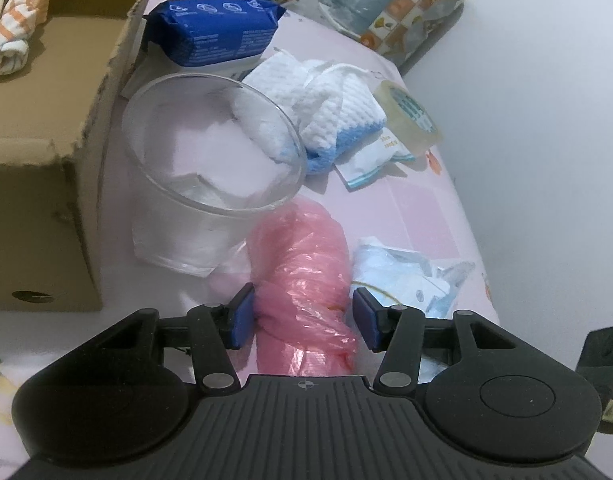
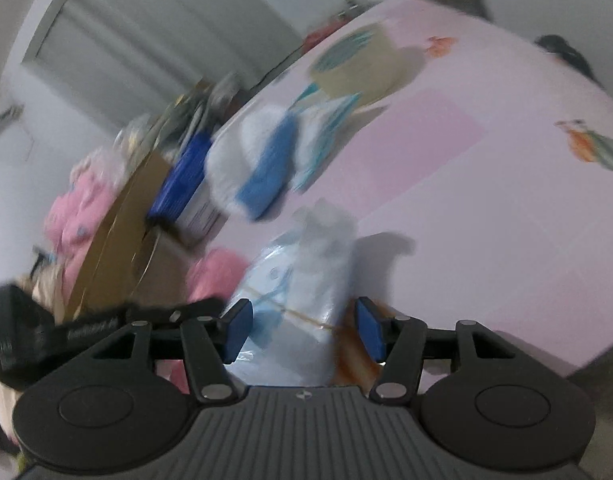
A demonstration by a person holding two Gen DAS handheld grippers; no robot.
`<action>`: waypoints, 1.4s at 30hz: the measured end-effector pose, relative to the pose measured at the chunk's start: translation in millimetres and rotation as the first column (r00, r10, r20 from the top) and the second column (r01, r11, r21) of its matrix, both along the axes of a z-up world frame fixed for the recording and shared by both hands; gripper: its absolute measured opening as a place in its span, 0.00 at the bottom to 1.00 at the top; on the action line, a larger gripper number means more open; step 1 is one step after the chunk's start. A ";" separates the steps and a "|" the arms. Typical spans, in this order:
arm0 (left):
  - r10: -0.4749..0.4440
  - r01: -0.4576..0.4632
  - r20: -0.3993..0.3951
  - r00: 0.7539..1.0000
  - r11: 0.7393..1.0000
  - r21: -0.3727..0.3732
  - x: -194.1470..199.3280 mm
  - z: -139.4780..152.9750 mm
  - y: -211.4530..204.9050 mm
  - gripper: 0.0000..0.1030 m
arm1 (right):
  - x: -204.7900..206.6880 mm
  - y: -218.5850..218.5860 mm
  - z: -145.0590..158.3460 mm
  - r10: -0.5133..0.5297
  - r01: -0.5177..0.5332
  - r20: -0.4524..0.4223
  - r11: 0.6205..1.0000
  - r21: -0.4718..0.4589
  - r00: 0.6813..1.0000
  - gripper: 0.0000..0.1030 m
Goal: Organize soft objects
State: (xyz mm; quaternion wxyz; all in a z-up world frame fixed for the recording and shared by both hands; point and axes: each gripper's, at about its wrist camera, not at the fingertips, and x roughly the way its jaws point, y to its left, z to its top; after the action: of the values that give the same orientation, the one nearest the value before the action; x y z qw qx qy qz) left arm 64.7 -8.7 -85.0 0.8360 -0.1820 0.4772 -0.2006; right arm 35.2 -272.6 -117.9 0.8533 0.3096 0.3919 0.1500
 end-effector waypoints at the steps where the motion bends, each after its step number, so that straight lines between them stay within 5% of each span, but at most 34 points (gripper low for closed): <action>1: -0.002 0.002 0.002 1.000 1.000 0.002 -0.4 0.0 -0.7 0.49 | -2.2 3.0 1.3 0.020 -0.020 0.004 1.000 -0.007 1.000 0.41; 9: 0.000 0.000 0.000 1.000 1.000 -0.029 -7.4 2.8 1.8 0.48 | -11.6 5.9 7.6 0.003 -0.001 0.076 1.000 -0.026 0.997 0.31; 12: -0.005 0.006 0.024 1.000 0.999 -0.038 -14.2 7.1 -1.8 0.34 | -21.1 2.3 10.6 -0.014 0.018 0.094 0.999 -0.044 0.995 0.30; 15: -0.008 0.010 0.062 0.998 0.999 -0.036 -20.1 12.7 -6.5 0.30 | -30.3 1.0 17.2 -0.037 0.049 0.127 0.995 -0.088 0.991 0.27; 28: -0.106 0.103 0.037 0.994 0.992 0.073 -19.1 7.6 -29.3 0.41 | -50.8 31.5 39.3 0.013 0.063 0.213 0.936 -0.345 0.977 0.28; 31: -0.127 0.125 0.018 0.992 0.988 0.086 -15.2 7.1 -30.3 0.51 | -47.3 28.8 36.2 0.002 0.066 0.203 0.943 -0.325 0.979 0.28; 42: -0.104 0.105 -0.052 0.993 0.994 0.014 -5.0 0.8 -20.3 0.46 | -34.3 2.8 12.2 -0.016 0.030 0.130 0.994 -0.104 0.991 0.31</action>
State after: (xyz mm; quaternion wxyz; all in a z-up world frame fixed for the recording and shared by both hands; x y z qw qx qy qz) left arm 59.7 -29.0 -84.2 0.8134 -0.1546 0.5089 -0.2355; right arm 0.9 -269.8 -105.7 0.8937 0.2582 0.3396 0.1388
